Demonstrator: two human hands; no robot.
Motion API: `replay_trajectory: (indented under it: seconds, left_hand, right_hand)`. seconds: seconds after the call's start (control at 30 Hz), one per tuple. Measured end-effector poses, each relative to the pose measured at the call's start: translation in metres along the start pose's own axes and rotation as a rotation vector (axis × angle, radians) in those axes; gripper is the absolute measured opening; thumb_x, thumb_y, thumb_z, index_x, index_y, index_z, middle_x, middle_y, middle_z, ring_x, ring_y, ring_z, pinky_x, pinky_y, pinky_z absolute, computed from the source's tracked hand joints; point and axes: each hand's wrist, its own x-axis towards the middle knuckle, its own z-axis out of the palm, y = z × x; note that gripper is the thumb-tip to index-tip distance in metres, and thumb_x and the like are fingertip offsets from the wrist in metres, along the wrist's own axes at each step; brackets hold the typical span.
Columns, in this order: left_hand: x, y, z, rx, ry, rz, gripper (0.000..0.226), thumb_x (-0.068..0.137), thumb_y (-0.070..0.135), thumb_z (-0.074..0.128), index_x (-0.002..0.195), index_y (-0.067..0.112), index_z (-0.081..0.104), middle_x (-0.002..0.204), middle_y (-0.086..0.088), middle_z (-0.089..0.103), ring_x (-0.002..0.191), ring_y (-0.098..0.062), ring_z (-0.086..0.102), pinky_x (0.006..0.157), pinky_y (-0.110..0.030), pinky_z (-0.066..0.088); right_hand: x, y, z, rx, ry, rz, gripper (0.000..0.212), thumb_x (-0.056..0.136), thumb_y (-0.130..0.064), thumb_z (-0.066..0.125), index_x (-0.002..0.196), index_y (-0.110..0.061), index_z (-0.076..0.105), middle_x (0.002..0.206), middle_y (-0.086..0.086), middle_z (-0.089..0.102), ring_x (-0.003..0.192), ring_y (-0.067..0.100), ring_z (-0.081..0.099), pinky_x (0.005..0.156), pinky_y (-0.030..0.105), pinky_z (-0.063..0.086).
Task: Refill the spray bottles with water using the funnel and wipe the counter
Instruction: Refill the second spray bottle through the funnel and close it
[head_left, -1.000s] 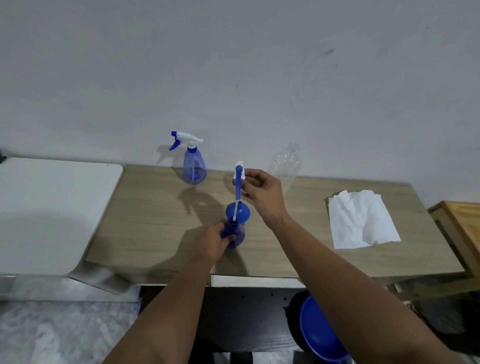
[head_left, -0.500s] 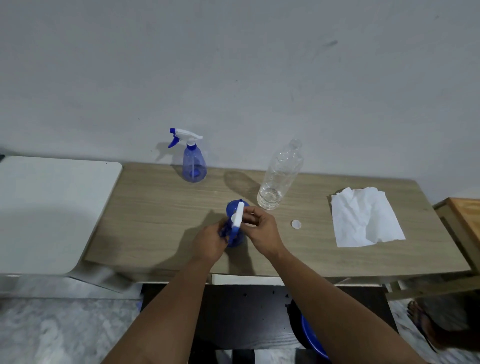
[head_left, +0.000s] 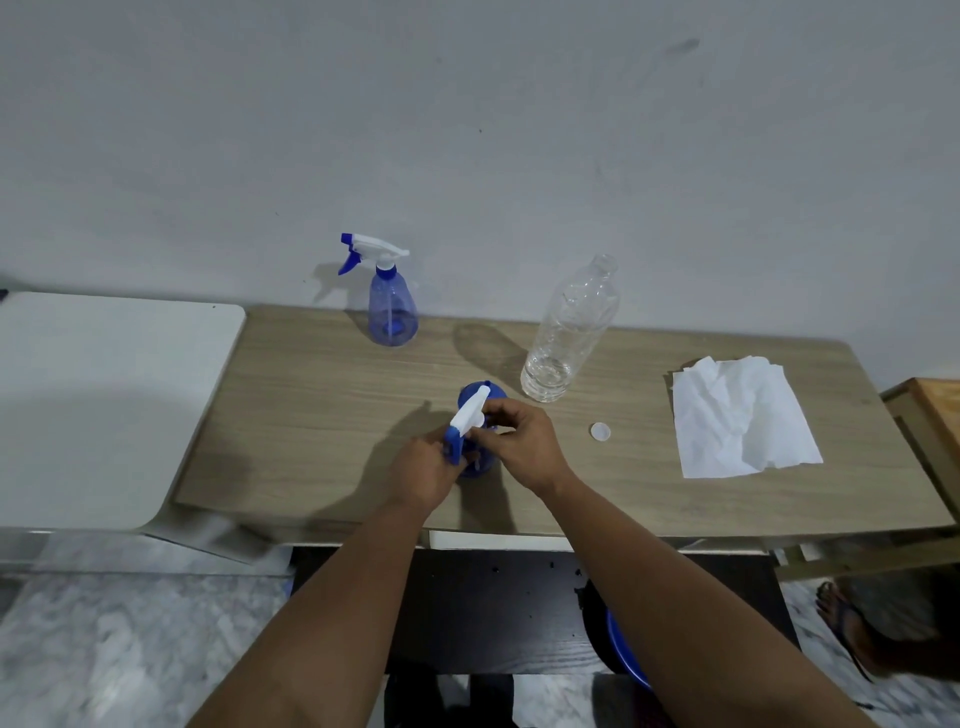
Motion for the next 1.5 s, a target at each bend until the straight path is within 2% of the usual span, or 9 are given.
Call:
replay_trajectory:
  seconds: [0.2,0.37,0.6,0.77,0.97,1.1,1.27,1.4,1.5]
  left_hand:
    - [-0.003,-0.001,-0.002,-0.030,-0.015,0.040,0.011,0.090,0.023,0.067,0.100,0.020,0.069,0.069,0.009,0.063,0.065,-0.016,0.062,0.052,-0.019,0.032]
    - [-0.004,-0.001,-0.006,-0.063,-0.023,0.083,0.034,0.086,0.018,0.065,0.111,0.040,0.066,0.062,0.025,0.053,0.059,0.002,0.053,0.053,-0.011,0.030]
    - [-0.003,-0.002,-0.006,-0.109,-0.061,0.076,0.036,0.087,0.017,0.064,0.117,0.039,0.066,0.061,0.018,0.057,0.056,-0.002,0.056,0.050,-0.014,0.032]
    - [-0.001,-0.003,-0.004,-0.115,-0.115,0.091,0.041,0.086,0.014,0.066,0.121,0.034,0.064,0.084,0.010,0.066,0.078,-0.015,0.064,0.063,-0.020,0.040]
    - [0.001,-0.006,-0.002,-0.105,-0.113,0.089,0.037,0.087,0.016,0.065,0.117,0.036,0.064,0.079,0.012,0.066,0.076,-0.015,0.065,0.067,-0.028,0.048]
    - [-0.002,-0.004,-0.002,-0.112,-0.082,0.105,0.037,0.089,0.018,0.061,0.115,0.043,0.064,0.066,0.019,0.057,0.062,-0.005,0.056,0.055,-0.016,0.035]
    - [-0.001,-0.001,-0.002,-0.035,-0.049,0.030,0.023,0.091,0.017,0.062,0.113,0.017,0.068,0.077,0.000,0.066,0.068,-0.021,0.062,0.059,-0.026,0.041]
    - [-0.002,-0.003,-0.003,-0.106,-0.026,0.065,0.027,0.090,0.023,0.064,0.116,0.031,0.069,0.062,0.015,0.057,0.056,-0.004,0.054,0.049,-0.011,0.032]
    - [-0.002,-0.004,-0.002,-0.076,-0.039,0.049,0.026,0.090,0.022,0.065,0.115,0.022,0.070,0.073,0.002,0.068,0.066,-0.018,0.064,0.058,-0.027,0.045]
  right_hand:
    - [-0.008,0.003,0.007,0.159,0.031,0.012,0.035,0.087,0.003,0.077,0.109,-0.024,0.076,0.106,-0.005,0.081,0.103,0.012,0.076,0.090,0.022,0.057]
    - [-0.008,0.007,0.007,0.142,0.024,-0.009,0.033,0.087,0.003,0.067,0.117,-0.009,0.072,0.114,0.008,0.077,0.112,0.021,0.073,0.100,0.032,0.057]
    - [0.001,0.001,0.001,-0.073,-0.073,-0.003,0.035,0.082,-0.002,0.072,0.114,-0.015,0.077,0.104,-0.002,0.078,0.099,0.011,0.073,0.088,0.023,0.056]
    - [0.007,-0.003,-0.009,-0.045,-0.154,0.037,0.026,0.092,-0.002,0.074,0.114,-0.015,0.078,0.104,-0.002,0.079,0.100,0.010,0.075,0.085,0.020,0.057]
    - [0.011,-0.006,-0.013,-0.182,-0.175,0.056,0.027,0.090,-0.001,0.073,0.110,-0.018,0.079,0.103,-0.001,0.080,0.103,0.016,0.075,0.097,0.043,0.058]
    - [0.004,-0.004,-0.006,-0.296,-0.093,0.025,0.023,0.082,-0.013,0.076,0.105,-0.016,0.075,0.096,0.002,0.078,0.093,0.025,0.073,0.089,0.051,0.057]
    - [-0.003,-0.004,0.013,-0.208,0.093,0.103,0.040,0.074,-0.018,0.083,0.112,-0.017,0.072,0.097,-0.003,0.078,0.090,0.014,0.074,0.084,0.039,0.061]
    - [-0.010,0.002,0.006,-0.082,0.005,0.019,0.046,0.076,-0.008,0.079,0.120,-0.020,0.072,0.102,-0.007,0.077,0.097,0.009,0.074,0.091,0.029,0.059]
    - [-0.014,0.007,0.003,-0.039,0.004,0.006,0.031,0.084,-0.005,0.079,0.112,-0.017,0.073,0.103,-0.004,0.078,0.101,0.011,0.074,0.095,0.029,0.058]
